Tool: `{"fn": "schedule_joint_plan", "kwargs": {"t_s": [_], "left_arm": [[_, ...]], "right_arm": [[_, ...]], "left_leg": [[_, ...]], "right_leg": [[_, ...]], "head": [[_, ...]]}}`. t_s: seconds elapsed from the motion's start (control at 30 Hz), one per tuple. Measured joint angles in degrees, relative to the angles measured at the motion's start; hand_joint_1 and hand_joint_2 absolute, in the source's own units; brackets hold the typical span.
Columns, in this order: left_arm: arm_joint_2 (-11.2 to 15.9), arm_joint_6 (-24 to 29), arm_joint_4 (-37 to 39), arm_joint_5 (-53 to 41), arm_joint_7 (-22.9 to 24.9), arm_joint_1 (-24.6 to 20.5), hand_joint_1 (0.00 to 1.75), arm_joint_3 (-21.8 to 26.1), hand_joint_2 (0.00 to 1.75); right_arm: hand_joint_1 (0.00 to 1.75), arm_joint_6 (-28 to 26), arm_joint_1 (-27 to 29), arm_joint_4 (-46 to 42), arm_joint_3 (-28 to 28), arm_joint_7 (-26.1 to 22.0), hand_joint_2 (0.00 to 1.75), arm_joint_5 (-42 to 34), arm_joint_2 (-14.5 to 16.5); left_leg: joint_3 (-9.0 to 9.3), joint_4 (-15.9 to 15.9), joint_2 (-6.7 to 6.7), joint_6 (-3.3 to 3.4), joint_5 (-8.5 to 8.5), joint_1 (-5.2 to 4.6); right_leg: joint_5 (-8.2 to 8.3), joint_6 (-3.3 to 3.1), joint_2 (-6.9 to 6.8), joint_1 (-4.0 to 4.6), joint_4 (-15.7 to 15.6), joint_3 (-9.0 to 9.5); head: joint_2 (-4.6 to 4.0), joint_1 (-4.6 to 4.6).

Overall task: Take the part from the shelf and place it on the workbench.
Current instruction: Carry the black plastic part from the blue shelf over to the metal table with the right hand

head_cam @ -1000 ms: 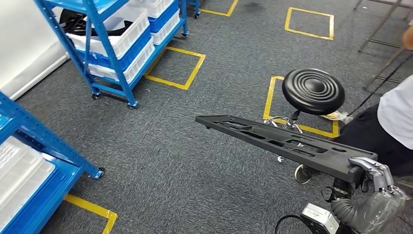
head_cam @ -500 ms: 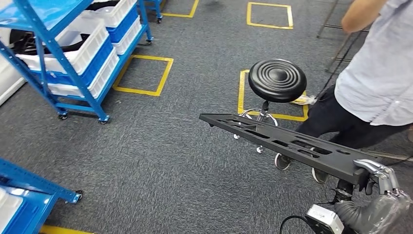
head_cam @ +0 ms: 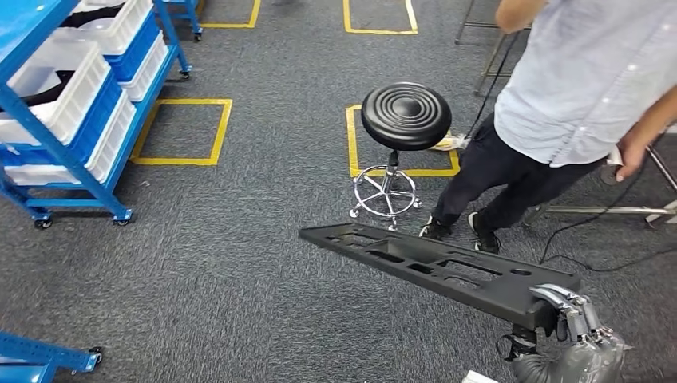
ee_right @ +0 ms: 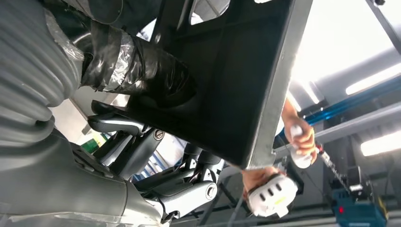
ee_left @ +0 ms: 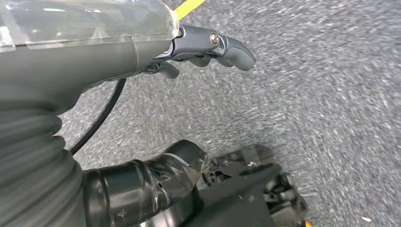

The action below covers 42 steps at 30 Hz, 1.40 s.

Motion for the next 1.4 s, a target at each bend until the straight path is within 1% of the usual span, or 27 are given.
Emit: {"fn": "schedule_joint_plan", "kwargs": {"t_s": [0.07, 0.13, 0.17, 0.23, 0.27, 0.33, 0.37, 0.4, 0.43, 0.5, 0.57, 0.63, 0.7, 0.77, 0.83, 0.87, 0.9, 0.93, 1.0, 1.07, 1.13, 1.17, 1.23, 1.3, 1.33, 1.37, 1.4], "left_arm": [[0.0, 0.0, 0.0, 0.0, 0.0, -0.1, 0.00, 0.1, 1.75], [0.0, 0.0, 0.0, 0.0, 0.0, -0.2, 0.00, 0.1, 1.75], [0.0, 0.1, 0.0, 0.0, 0.0, -0.3, 0.00, 0.1, 1.75], [0.0, 0.1, 0.0, 0.0, 0.0, -0.3, 0.00, 0.2, 1.75], [0.0, 0.1, 0.0, 0.0, 0.0, -0.3, 0.00, 0.2, 1.75], [0.0, 0.1, 0.0, 0.0, 0.0, -0.1, 0.00, 0.3, 1.75], [0.0, 0.1, 0.0, 0.0, 0.0, 0.0, 0.00, 0.3, 1.75], [0.0, 0.1, 0.0, 0.0, 0.0, 0.0, 0.00, 0.3, 1.75], [0.0, 0.1, 0.0, 0.0, 0.0, 0.0, 0.00, 0.3, 1.75], [0.1, 0.1, 0.0, 0.0, 0.0, 0.1, 0.00, 0.4, 1.75], [0.1, 0.1, 0.0, 0.0, -0.1, 0.1, 0.00, 0.4, 1.75], [0.0, 0.1, 0.0, 0.1, -0.1, 0.0, 0.00, 0.5, 1.75], [0.0, 0.1, 0.0, 0.1, -0.1, -0.1, 0.00, 0.5, 1.75], [0.0, 0.1, 0.0, 0.1, -0.2, -0.1, 0.00, 0.6, 1.75], [0.0, 0.2, 0.0, 0.1, -0.2, 0.1, 0.00, 0.7, 1.75], [0.0, 0.2, 0.0, 0.1, -0.2, 0.2, 0.00, 0.7, 1.75], [0.0, 0.3, 0.0, 0.1, -0.2, 0.1, 0.00, 0.7, 1.75], [0.0, 0.3, 0.0, 0.1, -0.2, 0.1, 0.00, 0.7, 1.75], [0.0, 0.3, 0.0, 0.1, -0.2, 0.0, 0.00, 0.7, 1.75], [0.0, 0.3, 0.0, 0.0, -0.2, -0.1, 0.00, 0.7, 1.75], [0.0, 0.3, 0.0, 0.1, -0.4, -0.2, 0.00, 0.8, 1.75], [0.0, 0.3, 0.0, 0.1, -0.5, -0.3, 0.00, 0.8, 1.75], [0.0, 0.3, 0.0, 0.2, -0.8, -0.4, 0.00, 0.8, 1.75], [0.0, 0.3, 0.0, 0.3, -0.9, -0.3, 0.00, 1.0, 1.75], [0.0, 0.3, 0.0, 0.4, -0.9, -0.3, 0.00, 1.1, 1.75], [0.0, 0.3, 0.0, 0.4, -0.9, -0.2, 0.00, 1.2, 1.75], [0.0, 0.3, 0.0, 0.5, -0.9, -0.1, 0.00, 1.2, 1.75]], "right_arm": [[1.75, 0.0, 0.5, -0.6, 0.9, -0.3, 1.75, 0.4, 0.6], [1.75, 0.0, 1.2, -1.1, 1.4, -0.5, 1.75, 0.6, 1.1], [1.75, 0.0, 1.5, -1.4, 1.6, -0.6, 1.75, 0.6, 1.3], [1.75, 0.0, 1.7, -1.7, 1.8, -0.7, 1.75, 0.5, 1.7], [1.75, 0.0, 1.8, -1.7, 2.0, -0.8, 1.75, 0.5, 1.8], [1.75, 0.0, 1.9, -1.7, 2.4, -0.8, 1.75, 0.5, 2.0], [1.75, 0.0, 2.0, -1.7, 2.5, -0.8, 1.75, 0.4, 2.1], [1.75, 0.0, 2.0, -1.7, 2.6, -0.7, 1.75, 0.4, 2.1], [1.75, 0.0, 2.0, -1.7, 2.6, -0.7, 1.75, 0.4, 2.1], [1.75, 0.0, 2.0, -1.7, 2.8, -0.6, 1.75, 0.3, 2.1], [1.75, 0.0, 2.0, -1.7, 2.9, -0.5, 1.75, 0.3, 2.1], [1.75, 0.0, 2.2, -1.7, 3.0, -0.3, 1.75, 0.3, 2.1], [1.75, 0.0, 2.4, -1.7, 3.0, -0.2, 1.75, 0.3, 2.1], [1.75, 0.0, 2.3, -1.7, 3.1, -0.2, 1.75, 0.3, 2.1], [1.75, 0.0, 2.3, -1.7, 3.2, -0.1, 1.75, 0.3, 2.1], [1.75, 0.0, 2.3, -1.7, 3.3, -0.1, 1.75, 0.3, 2.1], [1.75, 0.0, 2.4, -1.7, 3.3, -0.1, 1.75, 0.3, 2.1], [1.75, 0.0, 2.4, -1.7, 3.3, -0.1, 1.75, 0.3, 2.1], [1.75, 0.0, 2.4, -1.7, 3.3, -0.1, 1.75, 0.3, 2.1], [1.75, 0.0, 2.3, -1.7, 3.3, 0.0, 1.75, 0.2, 2.1], [1.75, 0.0, 2.4, -1.7, 3.4, 0.0, 1.75, 0.2, 2.1], [1.75, 0.0, 2.5, -1.7, 3.4, 0.0, 1.75, 0.2, 2.1], [1.75, -0.1, 2.5, -1.7, 3.4, -0.1, 1.75, 0.2, 2.1], [1.75, -0.1, 2.4, -1.7, 3.5, -0.1, 1.75, 0.2, 2.1], [1.75, -0.1, 2.4, -1.7, 3.5, -0.1, 1.75, 0.2, 2.1], [1.75, -0.1, 2.4, -1.7, 3.5, -0.1, 1.75, 0.2, 2.1], [1.75, -0.1, 2.5, -1.7, 3.5, -0.1, 1.75, 0.2, 2.1]], "left_leg": [[0.34, 0.0, 1.01, -0.54, -0.30, -0.23], [0.84, -0.2, 1.77, -1.10, -0.64, -0.29], [0.94, 0.2, 1.14, -1.38, -1.13, -0.24], [-0.48, 4.0, -1.51, -1.79, -3.65, -0.10], [-2.12, 7.7, -2.87, -1.88, -5.43, -0.04], [-5.58, 14.4, -3.88, -2.02, -7.66, 0.02], [-6.39, 15.5, -4.02, -2.08, -7.26, 0.05], [-6.14, 14.3, -4.17, -2.12, -5.64, 0.12], [-5.05, 11.2, -4.66, -2.15, -3.33, 0.26], [-2.58, 4.5, -7.21, -2.10, -0.09, 0.64], [-1.67, 1.8, -8.78, -1.70, 0.36, 0.67], [-1.56, 1.5, -7.74, -1.00, 0.56, 0.55], [-1.34, 0.9, -6.43, -0.26, 0.91, 0.67], [-1.22, 0.6, -5.05, 0.26, 1.04, 0.60], [-1.22, 0.5, -3.51, 0.47, 0.92, 0.41], [-1.18, 0.5, -2.74, 0.51, 0.82, 0.34], [-1.09, 0.6, -2.01, 0.50, 0.72, 0.28], [-0.93, 0.6, -1.37, 0.46, 0.59, 0.22], [-0.46, 0.5, -0.26, 0.27, 0.29, 0.05], [-0.13, 0.4, 0.64, -0.16, 0.04, -0.10], [0.25, 0.2, 1.63, -0.70, -0.07, -0.16], [0.54, 0.1, 1.82, -1.00, -0.26, -0.12], [0.22, 2.0, -0.09, -1.49, -1.77, -0.07], [-2.61, 8.3, -3.04, -1.77, -5.14, 0.01], [-4.55, 12.1, -3.74, -1.86, -6.65, 0.05], [-6.07, 14.8, -3.99, -1.93, -7.29, 0.05], [-6.75, 15.6, -4.08, -1.96, -6.75, 0.05]], "right_leg": [[-0.17, -0.79, -0.92, 0.66, -2.2, 0.99], [-0.02, -1.53, 0.26, 0.54, -2.6, 1.18], [0.12, -1.87, 0.84, 0.33, -3.0, 1.48], [0.42, -2.51, 1.94, -0.13, -3.6, 1.99], [0.45, -2.69, 2.55, -0.11, -3.6, 2.00], [0.43, -2.89, 4.04, -0.10, -3.4, 1.95], [0.38, -2.87, 4.89, -0.13, -3.3, 1.97], [0.30, -2.78, 5.76, -0.19, -3.1, 2.00], [0.17, -2.61, 6.59, -0.29, -2.9, 2.01], [-0.22, -2.07, 8.11, -0.34, -2.1, 1.66], [-0.28, -1.32, 9.36, -0.40, -1.5, 0.97], [-0.06, -0.61, 10.34, -0.62, -1.5, 0.56], [-1.04, -0.10, 8.51, -0.54, -0.1, -0.19], [-4.01, 0.35, 5.13, -0.44, 5.3, -2.76], [-6.61, 0.67, 3.75, -0.56, 11.8, -6.01], [-6.72, 0.71, 3.51, -0.58, 13.2, -6.75], [-5.80, 0.66, 3.32, -0.57, 12.7, -6.44], [-4.08, 0.49, 3.01, -0.52, 10.1, -5.03], [-0.93, -0.30, 1.07, -0.03, 2.3, -0.81], [-0.10, -1.12, -0.54, 0.66, -2.0, 1.36], [-0.19, -1.65, 0.06, 0.98, -2.4, 1.33], [0.00, -1.92, 0.65, 0.73, -2.8, 1.57], [0.52, -2.50, 1.85, 0.15, -3.9, 2.25], [0.82, -2.84, 3.06, -0.12, -4.3, 2.55], [0.85, -2.92, 3.76, -0.11, -4.3, 2.52], [0.83, -2.94, 4.52, -0.09, -4.3, 2.52], [0.79, -2.91, 5.33, -0.09, -4.2, 2.54]], "head": [[0.00, -0.03], [0.00, -0.04], [0.00, -0.05], [0.00, -0.09], [0.00, -0.09], [0.00, -0.11], [0.00, -0.11], [0.00, -0.12], [0.00, -0.12], [0.00, -0.10], [0.00, -0.07], [0.00, -0.06], [0.00, 0.00], [0.00, 0.08], [0.00, 0.07], [0.00, 0.07], [0.00, 0.08], [0.00, 0.07], [0.00, 0.06], [0.00, 0.04], [0.00, 0.03], [0.00, 0.02], [0.00, -0.07], [0.00, -0.21], [0.00, -0.25], [0.00, -0.25], [0.00, -0.25]]}}
